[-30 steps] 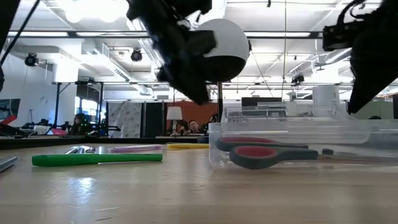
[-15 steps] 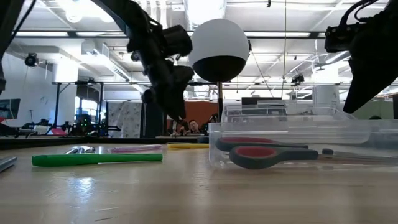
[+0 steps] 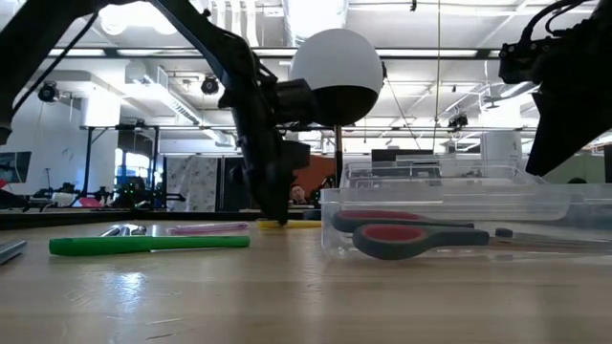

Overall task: Pick & place school supplies into a supply box
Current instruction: Put the yellow pen into the transparent supply box

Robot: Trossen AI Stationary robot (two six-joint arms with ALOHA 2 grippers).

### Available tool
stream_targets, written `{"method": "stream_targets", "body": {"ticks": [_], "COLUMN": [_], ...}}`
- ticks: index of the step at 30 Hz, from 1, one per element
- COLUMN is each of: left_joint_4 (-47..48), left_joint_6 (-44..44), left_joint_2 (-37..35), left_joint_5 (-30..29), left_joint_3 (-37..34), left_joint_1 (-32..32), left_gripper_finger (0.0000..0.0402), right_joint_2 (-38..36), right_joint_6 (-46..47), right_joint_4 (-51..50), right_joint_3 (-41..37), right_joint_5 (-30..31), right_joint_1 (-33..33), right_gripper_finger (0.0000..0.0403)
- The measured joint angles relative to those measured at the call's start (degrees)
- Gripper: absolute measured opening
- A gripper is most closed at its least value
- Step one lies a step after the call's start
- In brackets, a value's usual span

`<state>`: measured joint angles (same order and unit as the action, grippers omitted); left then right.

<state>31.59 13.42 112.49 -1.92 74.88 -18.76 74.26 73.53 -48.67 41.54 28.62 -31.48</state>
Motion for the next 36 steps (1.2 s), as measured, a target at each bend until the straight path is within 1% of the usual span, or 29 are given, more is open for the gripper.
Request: {"method": "stream_targets", "body": {"ticks": [3,5,7,10,13,15,18,20,22,23,24,26,28,30,32,36], "left_joint_4": [-0.1,0.6,0.8,0.9,2.2,4.7,11.0,11.2,11.9,11.6,10.8,7.1,0.6,-4.5,-4.5,1.2], "left_joint_6": [-0.4,-1.0,-1.2,-2.5,-3.4,-3.4,-3.3,-3.3,-3.8,-3.8,-3.9,-6.0,-8.2,-8.0,-5.9,-4.8], "left_joint_2": [1.4,2.1,2.3,2.2,1.8,0.6,-3.2,-7.4,-13.2,-15.8,-18.1,-22.3,-25.8,-26.8,-25.7,-21.3], "left_joint_5": [-0.4,-0.5,-1.3,-2.3,-1.8,-1.5,-0.3,-0.3,0.1,0.2,0.5,3.5,6.0,6.3,4.5,-6.2], "left_joint_3": [0.1,0.1,0.0,0.0,0.5,0.4,-0.5,-0.5,-0.8,-1.1,-1.5,-3.0,-4.2,-4.3,-4.3,-5.3], "left_joint_1": [0.1,0.3,0.7,1.3,1.5,1.9,3.0,4.2,5.9,7.0,8.4,11.9,15.9,19.2,20.9,20.9], "left_gripper_finger": [0.0128,0.0116,0.0086,0.0028,0.0024,0.0024,0.0024,0.0009,0.0001,0.0005,0.0007,0.0008,0.0007,0.0005,0.0004,0.0002], "right_joint_2": [0.0,0.0,0.0,0.0,0.0,0.0,0.0,0.0,0.0,0.0,0.0,0.0,0.0,0.0,0.0,0.0], "right_joint_6": [0.0,0.0,0.0,0.0,0.0,0.0,0.1,1.0,1.4,1.5,1.5,1.5,1.5,1.5,1.5,3.7], "right_joint_4": [0.0,0.0,0.0,0.0,-0.1,-0.1,0.0,-0.1,0.0,0.0,0.0,0.1,0.2,0.3,0.3,0.4], "right_joint_3": [0.0,0.0,0.0,0.0,0.0,0.0,0.1,0.1,0.1,0.1,0.1,0.1,0.1,0.1,0.1,0.2], "right_joint_5": [0.0,0.0,0.0,0.0,0.2,1.0,2.3,3.1,3.6,4.0,4.3,4.8,5.3,5.8,5.9,5.9], "right_joint_1": [0.0,0.0,0.0,0.0,0.0,0.0,0.0,0.0,0.0,0.0,0.0,0.0,0.1,0.3,0.7,1.2], "right_gripper_finger": [0.0183,0.0183,0.0182,0.0182,0.0182,0.0182,0.0179,0.0175,0.0170,0.0168,0.0166,0.0161,0.0156,0.0152,0.0148,0.0143]}}
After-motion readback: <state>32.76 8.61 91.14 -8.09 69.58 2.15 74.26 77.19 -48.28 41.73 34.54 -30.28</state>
